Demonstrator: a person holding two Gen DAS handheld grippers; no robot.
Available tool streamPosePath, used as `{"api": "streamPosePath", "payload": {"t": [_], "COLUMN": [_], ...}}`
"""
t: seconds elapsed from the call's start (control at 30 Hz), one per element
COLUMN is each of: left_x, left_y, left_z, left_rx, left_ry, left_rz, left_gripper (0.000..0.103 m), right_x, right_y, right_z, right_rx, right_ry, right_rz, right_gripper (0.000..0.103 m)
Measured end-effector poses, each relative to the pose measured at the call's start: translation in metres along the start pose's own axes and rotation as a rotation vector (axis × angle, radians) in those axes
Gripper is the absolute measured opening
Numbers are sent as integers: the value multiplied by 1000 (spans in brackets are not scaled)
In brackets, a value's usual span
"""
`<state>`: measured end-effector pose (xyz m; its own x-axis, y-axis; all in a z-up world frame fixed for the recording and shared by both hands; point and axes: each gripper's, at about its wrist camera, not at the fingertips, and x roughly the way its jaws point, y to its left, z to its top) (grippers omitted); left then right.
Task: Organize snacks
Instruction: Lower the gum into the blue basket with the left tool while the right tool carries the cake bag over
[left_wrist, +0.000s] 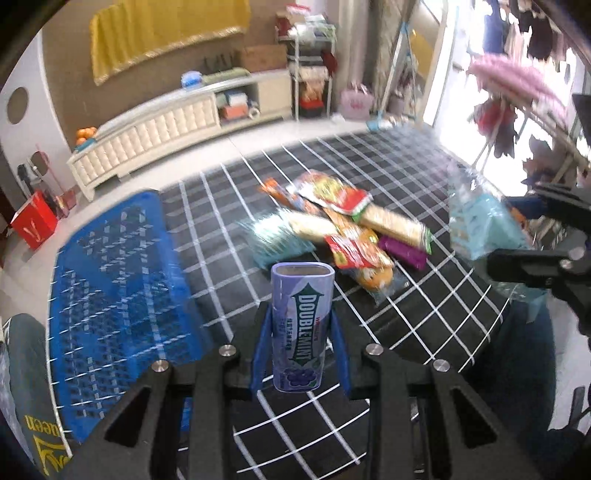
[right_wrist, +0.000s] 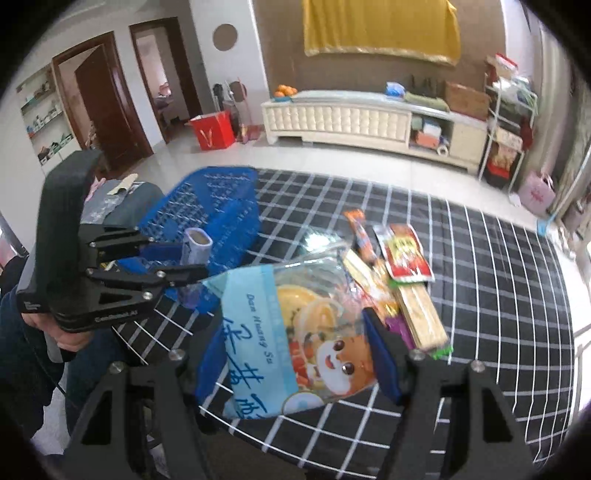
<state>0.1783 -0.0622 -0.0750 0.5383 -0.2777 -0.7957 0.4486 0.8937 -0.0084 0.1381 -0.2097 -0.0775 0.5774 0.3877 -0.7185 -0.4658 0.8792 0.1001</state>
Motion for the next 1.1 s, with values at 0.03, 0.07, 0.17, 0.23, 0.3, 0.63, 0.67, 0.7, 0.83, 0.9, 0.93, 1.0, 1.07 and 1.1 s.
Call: {"api": "streamPosePath", "payload": {"t": [0.03,0.07,0.17,0.23,0.3,0.63,0.67,0.7,0.83,0.9,0.93,1.0,1.07,1.1], "left_x": [-13,-20,-47,-58,-63,-56,-51,-48,-26,-14,-10,-6,-2,0], "left_y": [10,17,47,64,79,139,143,148,159,164,166,169,171,171], "left_z": [1,1,-1,-3,-8,-25,-27,-29,-37,-41,-43,-46,-51,-53], "left_rx": [-14,-27,-75,-99,-121,-201,-209,-214,-202,-205,-207,-214,-216,-214], "left_ry": [-19,-33,-67,-75,-79,-38,-31,-21,28,51,56,62,70,78], "left_rz": [3,5,21,32,41,97,93,86,87,83,77,62,46,44], "left_gripper": [29,29,29,29,29,29,29,29,29,29,29,29,29,29], "right_x": [0,1,6,13,20,85,89,97,115,121,123,127,130,132], "right_y": [7,12,34,53,67,109,110,111,116,119,120,123,126,127], "right_z": [5,9,23,33,40,64,64,64,63,62,61,62,63,63], "right_rx": [-10,-16,-45,-77,-99,-139,-139,-134,-129,-126,-127,-129,-131,-133], "right_ry": [-4,-7,-16,-21,-29,35,41,53,91,107,113,121,127,130], "right_rz": [0,2,18,25,34,24,20,13,-3,-9,-13,-18,-19,-20], "right_gripper": [73,73,73,73,73,73,73,73,73,73,73,73,73,73]}}
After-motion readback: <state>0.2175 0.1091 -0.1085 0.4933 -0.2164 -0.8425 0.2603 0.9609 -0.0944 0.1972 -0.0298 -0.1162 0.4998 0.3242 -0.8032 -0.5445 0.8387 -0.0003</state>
